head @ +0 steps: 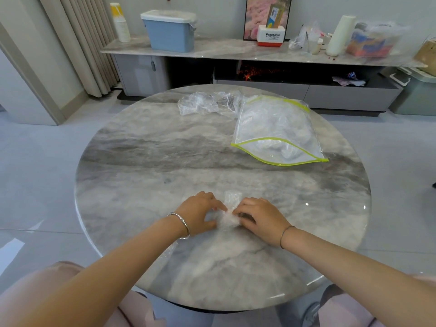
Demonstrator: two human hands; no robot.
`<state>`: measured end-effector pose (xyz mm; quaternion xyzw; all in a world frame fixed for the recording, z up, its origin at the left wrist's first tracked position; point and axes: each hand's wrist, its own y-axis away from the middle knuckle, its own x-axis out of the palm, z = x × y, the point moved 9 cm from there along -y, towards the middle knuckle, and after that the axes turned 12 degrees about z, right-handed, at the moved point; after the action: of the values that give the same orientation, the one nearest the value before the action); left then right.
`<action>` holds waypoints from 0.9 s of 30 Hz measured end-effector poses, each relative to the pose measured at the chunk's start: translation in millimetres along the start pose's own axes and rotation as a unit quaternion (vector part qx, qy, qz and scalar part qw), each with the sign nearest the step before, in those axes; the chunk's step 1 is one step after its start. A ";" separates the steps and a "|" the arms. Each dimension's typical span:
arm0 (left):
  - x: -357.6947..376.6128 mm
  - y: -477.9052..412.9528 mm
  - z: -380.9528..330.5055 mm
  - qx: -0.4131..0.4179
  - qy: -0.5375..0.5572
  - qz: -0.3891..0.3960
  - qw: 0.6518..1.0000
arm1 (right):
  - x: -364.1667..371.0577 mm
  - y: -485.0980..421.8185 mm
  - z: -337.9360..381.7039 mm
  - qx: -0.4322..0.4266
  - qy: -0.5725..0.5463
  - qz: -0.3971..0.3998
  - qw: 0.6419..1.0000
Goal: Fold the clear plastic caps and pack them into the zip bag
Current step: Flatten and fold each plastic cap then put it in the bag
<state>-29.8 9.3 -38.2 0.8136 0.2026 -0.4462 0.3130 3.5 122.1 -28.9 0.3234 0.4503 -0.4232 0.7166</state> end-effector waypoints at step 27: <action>0.1 -15.5 4.8 -0.084 0.443 0.002 0.892 | -1.9 13.3 -40.9 0.240 -0.522 -0.062 0.816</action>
<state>-42.1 17.2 -45.3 0.8981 0.3550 -0.0196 0.2589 -0.3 163.1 -41.7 0.1876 -0.0876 -0.6665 0.7162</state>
